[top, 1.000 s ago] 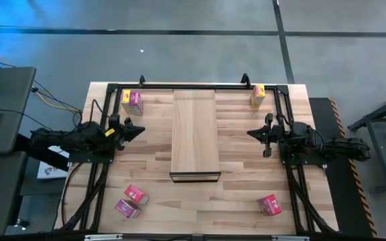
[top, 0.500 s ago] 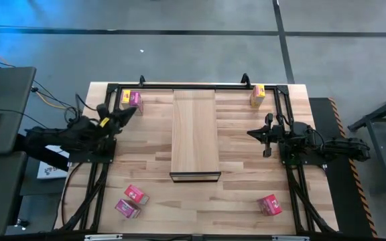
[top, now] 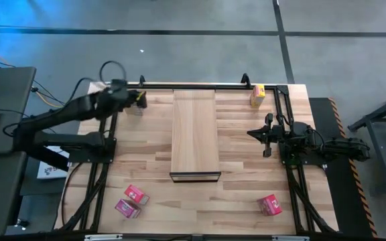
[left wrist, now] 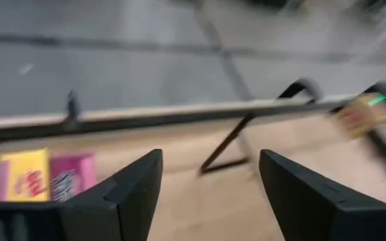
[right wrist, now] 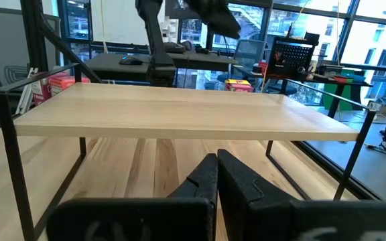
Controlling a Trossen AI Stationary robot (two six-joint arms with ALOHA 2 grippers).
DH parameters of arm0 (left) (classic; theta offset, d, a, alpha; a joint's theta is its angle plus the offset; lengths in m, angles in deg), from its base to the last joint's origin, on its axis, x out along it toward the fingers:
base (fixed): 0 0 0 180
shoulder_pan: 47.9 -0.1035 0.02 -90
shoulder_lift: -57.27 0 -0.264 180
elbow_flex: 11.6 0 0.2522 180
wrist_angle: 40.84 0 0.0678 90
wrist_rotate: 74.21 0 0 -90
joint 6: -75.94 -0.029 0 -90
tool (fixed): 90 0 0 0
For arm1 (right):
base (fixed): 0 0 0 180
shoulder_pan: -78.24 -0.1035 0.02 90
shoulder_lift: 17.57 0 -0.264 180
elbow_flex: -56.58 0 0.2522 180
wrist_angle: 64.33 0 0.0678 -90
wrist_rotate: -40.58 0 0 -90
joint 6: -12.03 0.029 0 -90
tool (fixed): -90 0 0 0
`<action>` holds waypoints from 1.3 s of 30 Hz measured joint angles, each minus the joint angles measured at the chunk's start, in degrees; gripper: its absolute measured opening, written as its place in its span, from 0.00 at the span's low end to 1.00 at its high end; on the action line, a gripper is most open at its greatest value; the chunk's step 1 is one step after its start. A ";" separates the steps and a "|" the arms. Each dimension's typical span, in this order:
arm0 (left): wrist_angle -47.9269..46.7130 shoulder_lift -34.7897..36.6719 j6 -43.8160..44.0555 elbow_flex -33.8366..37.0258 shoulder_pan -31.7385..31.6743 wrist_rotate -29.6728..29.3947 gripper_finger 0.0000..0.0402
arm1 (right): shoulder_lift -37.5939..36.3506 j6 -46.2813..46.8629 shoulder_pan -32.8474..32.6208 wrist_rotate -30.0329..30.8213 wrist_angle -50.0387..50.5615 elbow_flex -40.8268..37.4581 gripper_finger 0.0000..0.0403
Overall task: Stack cereal on shelf
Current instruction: Put the top purple cereal box on the shelf
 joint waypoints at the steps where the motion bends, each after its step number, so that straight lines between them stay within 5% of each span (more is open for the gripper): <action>1: -2.61 -2.68 1.24 -1.76 -1.51 1.43 0.62 | 0.00 0.01 -0.01 0.02 0.00 -0.02 0.00; 8: -12.52 -16.00 4.40 -8.36 -11.72 8.26 0.63 | 0.00 0.00 -0.01 0.02 0.00 -0.01 0.00; 15: -15.39 -21.01 0.63 -8.71 -18.90 11.99 0.63 | 0.00 0.01 -0.02 0.02 0.00 -0.01 0.00; 39: -15.34 -29.56 1.31 -8.73 -19.57 8.59 0.63 | 0.00 0.00 -0.02 0.00 0.00 0.00 0.00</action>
